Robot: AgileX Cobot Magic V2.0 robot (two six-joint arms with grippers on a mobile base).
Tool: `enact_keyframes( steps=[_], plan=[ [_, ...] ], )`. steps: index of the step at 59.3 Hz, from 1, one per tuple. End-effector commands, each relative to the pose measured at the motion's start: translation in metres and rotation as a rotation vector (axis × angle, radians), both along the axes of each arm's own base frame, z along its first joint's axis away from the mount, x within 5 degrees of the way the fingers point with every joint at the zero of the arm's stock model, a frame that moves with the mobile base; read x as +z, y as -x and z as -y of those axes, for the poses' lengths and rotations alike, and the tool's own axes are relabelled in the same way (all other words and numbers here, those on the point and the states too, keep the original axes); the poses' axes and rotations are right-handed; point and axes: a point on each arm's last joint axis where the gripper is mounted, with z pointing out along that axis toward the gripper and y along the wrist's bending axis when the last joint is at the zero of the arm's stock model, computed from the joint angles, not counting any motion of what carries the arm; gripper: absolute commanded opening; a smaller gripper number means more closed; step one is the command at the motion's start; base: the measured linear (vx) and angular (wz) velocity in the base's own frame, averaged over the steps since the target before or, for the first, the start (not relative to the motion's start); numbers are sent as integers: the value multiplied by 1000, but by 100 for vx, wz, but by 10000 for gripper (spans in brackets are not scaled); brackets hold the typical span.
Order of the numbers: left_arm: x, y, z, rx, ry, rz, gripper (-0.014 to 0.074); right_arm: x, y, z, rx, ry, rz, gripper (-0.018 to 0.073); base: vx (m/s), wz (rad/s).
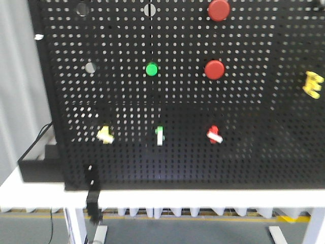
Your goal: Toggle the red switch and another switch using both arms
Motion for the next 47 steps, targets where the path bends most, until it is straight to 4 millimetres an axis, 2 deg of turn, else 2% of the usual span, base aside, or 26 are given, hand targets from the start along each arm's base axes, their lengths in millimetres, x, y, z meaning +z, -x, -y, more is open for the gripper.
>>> enact_keyframes(
  steps=[1, 30, 47],
  plan=[
    [2, 1, 0, 0, 31, 72, 3, 7, 0, 0, 0, 14, 91, -6, 44, -1],
    [2, 1, 0, 0, 31, 72, 3, 7, 0, 0, 0, 14, 91, -6, 40, 3],
    [2, 1, 0, 0, 31, 72, 3, 7, 0, 0, 0, 14, 91, -6, 20, -3]
  ],
)
